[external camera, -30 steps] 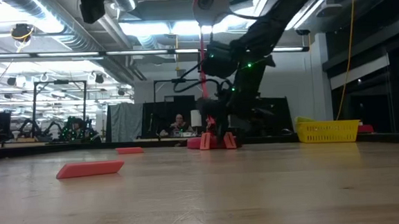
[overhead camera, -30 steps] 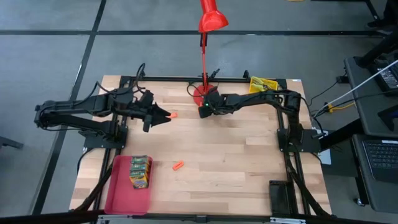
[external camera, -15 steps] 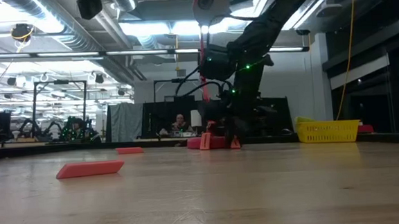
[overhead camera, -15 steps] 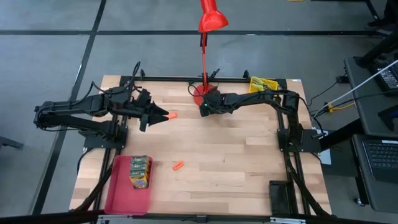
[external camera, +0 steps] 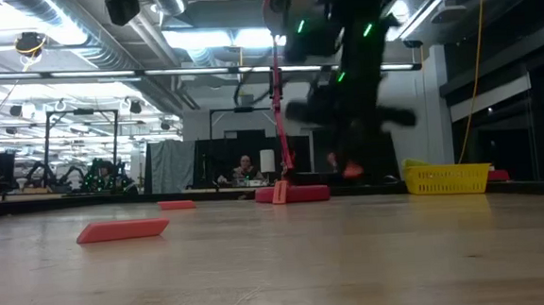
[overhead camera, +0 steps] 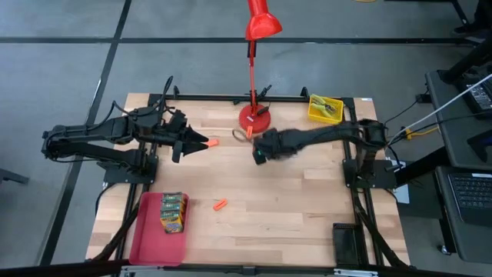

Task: Pick & Place School Supplies
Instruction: Put the orange eraser into the black bin

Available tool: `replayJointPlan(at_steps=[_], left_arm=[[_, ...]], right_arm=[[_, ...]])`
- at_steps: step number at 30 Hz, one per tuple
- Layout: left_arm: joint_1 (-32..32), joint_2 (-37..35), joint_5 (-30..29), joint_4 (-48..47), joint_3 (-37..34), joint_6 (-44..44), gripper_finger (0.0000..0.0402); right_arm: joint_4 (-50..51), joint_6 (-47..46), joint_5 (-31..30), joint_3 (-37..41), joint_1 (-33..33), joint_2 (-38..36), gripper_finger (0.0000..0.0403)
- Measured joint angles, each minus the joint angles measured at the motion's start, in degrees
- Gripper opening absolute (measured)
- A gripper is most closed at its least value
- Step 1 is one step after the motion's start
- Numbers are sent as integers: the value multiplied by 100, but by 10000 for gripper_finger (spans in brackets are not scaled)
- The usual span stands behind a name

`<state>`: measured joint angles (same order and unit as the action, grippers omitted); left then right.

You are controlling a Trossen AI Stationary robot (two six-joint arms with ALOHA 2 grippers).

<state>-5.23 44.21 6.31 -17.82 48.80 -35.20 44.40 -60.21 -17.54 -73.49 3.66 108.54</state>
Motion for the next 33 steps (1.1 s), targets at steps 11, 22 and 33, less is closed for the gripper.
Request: replayJointPlan(at_steps=[11,22,33], left_arm=[[120,-9,175,143,2,100,182],[394,-9,117,326,2,146,182],[522,-9,77,327,2,106,182]], right_arm=[[2129,-2642,730,-2,-2624,-1421,73],[2452,-6119,2502,0,-5472,-1594,73],[2507,-6085,3732,2,-6410,-1594,73]])
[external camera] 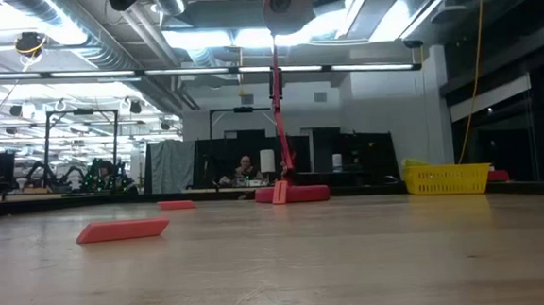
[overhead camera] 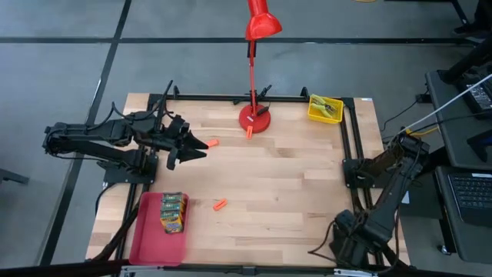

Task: Pick & Place School Supplies
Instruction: Put the orange eraser into the black bin

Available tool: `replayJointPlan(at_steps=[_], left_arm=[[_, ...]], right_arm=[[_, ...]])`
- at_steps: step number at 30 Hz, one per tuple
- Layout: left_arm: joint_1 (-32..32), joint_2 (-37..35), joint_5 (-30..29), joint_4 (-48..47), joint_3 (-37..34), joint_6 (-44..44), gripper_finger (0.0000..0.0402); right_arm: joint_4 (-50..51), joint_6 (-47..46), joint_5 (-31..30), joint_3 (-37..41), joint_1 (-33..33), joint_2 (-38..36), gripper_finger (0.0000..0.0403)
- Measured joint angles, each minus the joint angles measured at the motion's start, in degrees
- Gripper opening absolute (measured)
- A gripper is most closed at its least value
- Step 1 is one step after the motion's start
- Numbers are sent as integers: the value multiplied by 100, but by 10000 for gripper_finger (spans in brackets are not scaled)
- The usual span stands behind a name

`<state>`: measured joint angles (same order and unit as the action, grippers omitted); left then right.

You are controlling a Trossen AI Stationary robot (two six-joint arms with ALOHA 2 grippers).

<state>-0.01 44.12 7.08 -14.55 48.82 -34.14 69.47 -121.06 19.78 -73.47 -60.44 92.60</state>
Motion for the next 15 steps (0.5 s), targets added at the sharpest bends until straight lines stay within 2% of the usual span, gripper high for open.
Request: replayJointPlan(at_steps=[3,9,15], left_arm=[[0,0,-10,0,0,-7,182],[-1,0,-109,26,0,-13,182],[-1,0,-192,32,0,-65,182]], right_arm=[[-23,85,78,0,-133,0,84],[-54,151,385,0,-321,0,148],[-241,151,296,0,-382,0,155]])
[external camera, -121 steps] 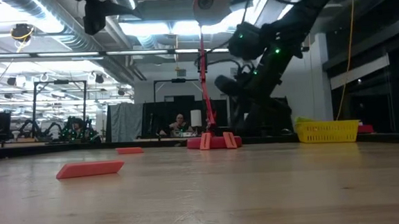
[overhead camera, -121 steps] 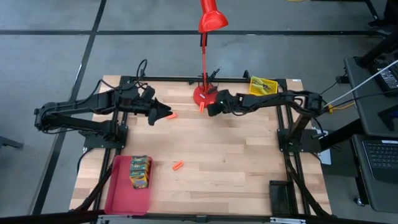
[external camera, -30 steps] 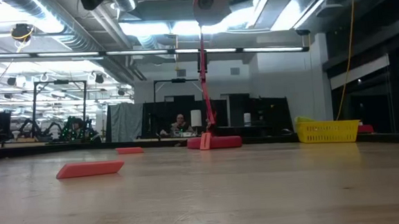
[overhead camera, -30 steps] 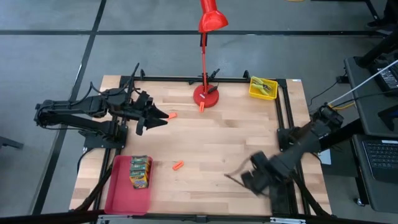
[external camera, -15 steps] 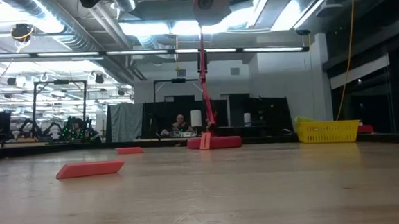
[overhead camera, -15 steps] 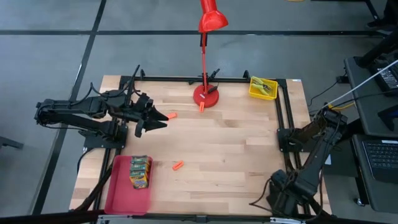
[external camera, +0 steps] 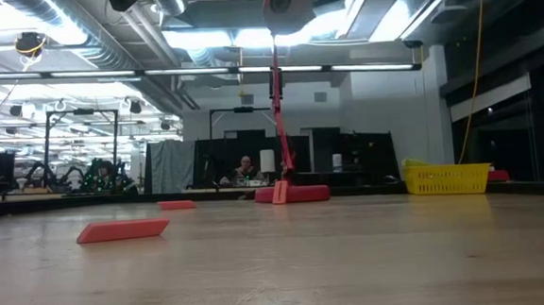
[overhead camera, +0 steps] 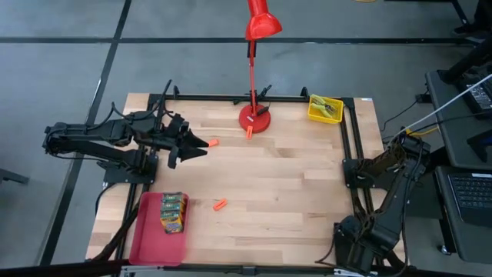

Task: Pick & Place School Supplies
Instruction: Put the orange eraser into the black bin

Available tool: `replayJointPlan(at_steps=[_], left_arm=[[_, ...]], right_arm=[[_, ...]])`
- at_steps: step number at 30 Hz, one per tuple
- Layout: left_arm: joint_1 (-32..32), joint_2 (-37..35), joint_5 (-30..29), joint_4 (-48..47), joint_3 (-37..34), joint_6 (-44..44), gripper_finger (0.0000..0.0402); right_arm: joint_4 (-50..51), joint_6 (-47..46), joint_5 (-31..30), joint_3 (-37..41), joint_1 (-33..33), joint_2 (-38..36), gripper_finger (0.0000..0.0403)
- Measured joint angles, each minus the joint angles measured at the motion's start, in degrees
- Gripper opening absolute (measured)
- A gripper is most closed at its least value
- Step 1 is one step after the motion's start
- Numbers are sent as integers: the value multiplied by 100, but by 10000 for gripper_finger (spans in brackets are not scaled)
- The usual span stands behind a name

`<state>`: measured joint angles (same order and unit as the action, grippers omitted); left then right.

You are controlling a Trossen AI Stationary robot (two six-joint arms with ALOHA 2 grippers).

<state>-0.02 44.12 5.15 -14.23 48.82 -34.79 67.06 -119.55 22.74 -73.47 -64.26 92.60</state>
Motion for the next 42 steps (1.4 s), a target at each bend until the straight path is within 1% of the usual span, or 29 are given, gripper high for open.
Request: replayJointPlan(at_steps=[3,6,8,11,12,14,15,18,20,22,24,25,28,30,32,34,36,40,42], left_arm=[[-1,0,-13,45,0,-4,182],[-1,0,-87,56,0,-46,182],[-1,0,-128,56,0,-44,182],[-1,36,-325,56,4,13,182],[-1,45,-411,46,4,35,182],[-3,56,-474,54,5,94,182],[-1,73,-493,59,9,128,182],[-1,79,-573,-135,9,255,182],[-1,41,-685,-449,10,375,182],[-1,-18,-723,-823,9,474,182],[2,-120,-749,-1155,9,510,182],[18,-175,-763,-1295,9,512,182],[148,-372,-930,-1624,9,543,182],[261,-508,-1104,-1689,9,553,182],[356,-599,-1289,-1775,9,506,182],[429,-666,-1404,-1788,9,364,182],[497,-669,-1468,-1802,9,188,182],[621,-567,-1526,-1792,5,-39,182],[679,-491,-1565,-1675,2,-61,182]], right_arm=[[-179,2,-517,0,163,0,149],[-669,210,-1473,0,514,0,143],[-1069,600,-2187,0,867,0,139],[-1659,1612,-2965,0,1586,0,135],[-1896,2057,-3117,0,1871,0,134],[-2397,3060,-3211,0,2481,6,134],[-2724,3600,-3162,-3,2814,46,134],[-3635,5282,-2672,-4,3693,251,134],[-4128,6364,-2224,-4,4169,463,133],[-4530,7373,-1622,-4,4525,757,132],[-4822,8226,-1090,-4,4749,1079,132],[-4973,8614,-924,-2,4809,1243,132],[-5550,9814,-533,-2,4880,1734,132],[-6027,10414,-356,0,4906,2014,132],[-6483,10605,-285,0,4940,2234,132],[-6633,10446,-226,0,5017,2377,132],[-6819,9699,-90,0,5146,2525,132],[-7305,8006,672,0,5427,2781,132],[-7567,7387,800,0,5506,2828,132]])
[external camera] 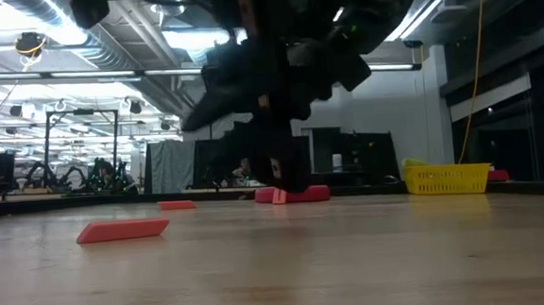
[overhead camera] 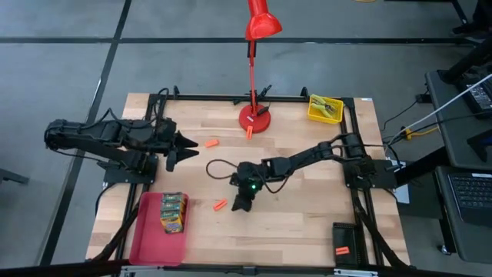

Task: Pick & Place School Supplies
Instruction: Put the orange eraser into the black bin

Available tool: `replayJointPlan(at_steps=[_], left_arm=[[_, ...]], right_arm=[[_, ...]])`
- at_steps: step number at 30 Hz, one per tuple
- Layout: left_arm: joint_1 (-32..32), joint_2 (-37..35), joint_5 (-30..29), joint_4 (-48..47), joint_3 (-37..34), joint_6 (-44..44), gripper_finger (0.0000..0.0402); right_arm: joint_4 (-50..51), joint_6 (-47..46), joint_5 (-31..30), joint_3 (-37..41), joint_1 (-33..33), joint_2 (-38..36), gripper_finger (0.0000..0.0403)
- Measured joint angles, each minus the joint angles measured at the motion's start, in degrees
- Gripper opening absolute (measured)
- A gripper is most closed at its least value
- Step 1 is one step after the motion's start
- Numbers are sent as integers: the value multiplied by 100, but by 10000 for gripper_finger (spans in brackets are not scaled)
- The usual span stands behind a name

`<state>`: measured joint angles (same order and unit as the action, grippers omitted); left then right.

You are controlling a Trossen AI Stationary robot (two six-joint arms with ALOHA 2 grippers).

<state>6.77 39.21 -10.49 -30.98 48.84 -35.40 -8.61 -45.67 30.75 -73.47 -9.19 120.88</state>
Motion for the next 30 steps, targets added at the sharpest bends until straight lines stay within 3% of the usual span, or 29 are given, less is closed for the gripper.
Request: replayJointPlan(at_steps=[11,30], left_arm=[[184,315,5,643,-2,121,182],[376,287,17,855,-2,179,182]], right_arm=[[-182,-1181,-184,2,361,160,121],[-447,-1608,-519,-15,382,442,104]])
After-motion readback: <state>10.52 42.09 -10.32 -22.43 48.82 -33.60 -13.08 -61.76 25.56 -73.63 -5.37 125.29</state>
